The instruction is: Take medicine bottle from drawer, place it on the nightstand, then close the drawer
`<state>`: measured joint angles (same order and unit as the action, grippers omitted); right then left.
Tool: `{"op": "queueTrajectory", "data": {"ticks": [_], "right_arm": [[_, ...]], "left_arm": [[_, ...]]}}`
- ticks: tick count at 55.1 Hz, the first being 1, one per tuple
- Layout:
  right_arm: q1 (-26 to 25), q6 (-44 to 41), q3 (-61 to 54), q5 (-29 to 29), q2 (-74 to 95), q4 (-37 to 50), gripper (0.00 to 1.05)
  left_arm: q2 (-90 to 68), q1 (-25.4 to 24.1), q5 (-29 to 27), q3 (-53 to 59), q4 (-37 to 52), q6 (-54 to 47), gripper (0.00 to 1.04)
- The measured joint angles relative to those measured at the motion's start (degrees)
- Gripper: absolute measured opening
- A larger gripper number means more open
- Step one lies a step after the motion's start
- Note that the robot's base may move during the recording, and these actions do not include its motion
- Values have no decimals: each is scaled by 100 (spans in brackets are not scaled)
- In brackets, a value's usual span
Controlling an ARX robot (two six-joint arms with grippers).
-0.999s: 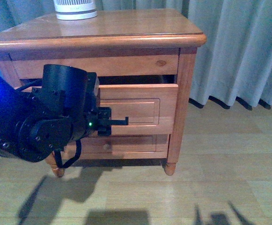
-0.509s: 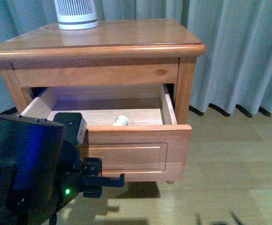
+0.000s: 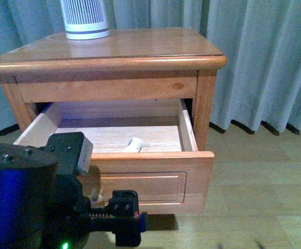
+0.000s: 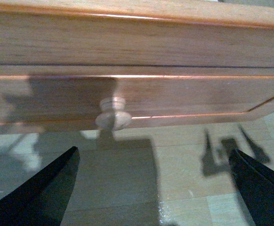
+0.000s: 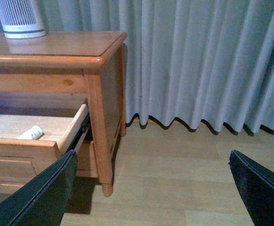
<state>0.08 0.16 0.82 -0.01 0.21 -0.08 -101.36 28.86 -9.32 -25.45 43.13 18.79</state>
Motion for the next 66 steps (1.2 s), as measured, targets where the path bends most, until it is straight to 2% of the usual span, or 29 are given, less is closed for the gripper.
{"op": "queueTrajectory", "data": {"ticks": [7, 14, 31, 32, 35, 38, 40, 60, 66], "right_arm": [[0, 0, 0, 0, 0, 0, 98], [0, 0, 0, -2, 0, 0, 98], [0, 0, 0, 0, 0, 0, 98], [0, 0, 0, -2, 0, 0, 98], [2, 0, 0, -2, 0, 0, 98], [0, 0, -2, 0, 0, 0, 98], [0, 0, 0, 0, 0, 0, 98], [2, 2, 0, 26, 0, 0, 98], [2, 0, 0, 17, 0, 0, 98]], "left_arm": [[896, -205, 133, 289, -575, 37, 98], [1956, -570, 529, 334, -1360, -44, 98], [5171, -1434, 1508, 103, -3976, -149, 98], [5460, -1403, 1340, 168, -3945, -282, 96], [6118, -1266, 221, 538, -3147, -793, 86], [6664, -1300, -321, 804, -2789, -1180, 77], [6979, -1388, -444, 944, -2706, -1373, 70], [7879, -2140, 269, 1812, -2780, -1797, 5], [8122, -2671, 859, 1963, -2894, -1816, 4]]}}
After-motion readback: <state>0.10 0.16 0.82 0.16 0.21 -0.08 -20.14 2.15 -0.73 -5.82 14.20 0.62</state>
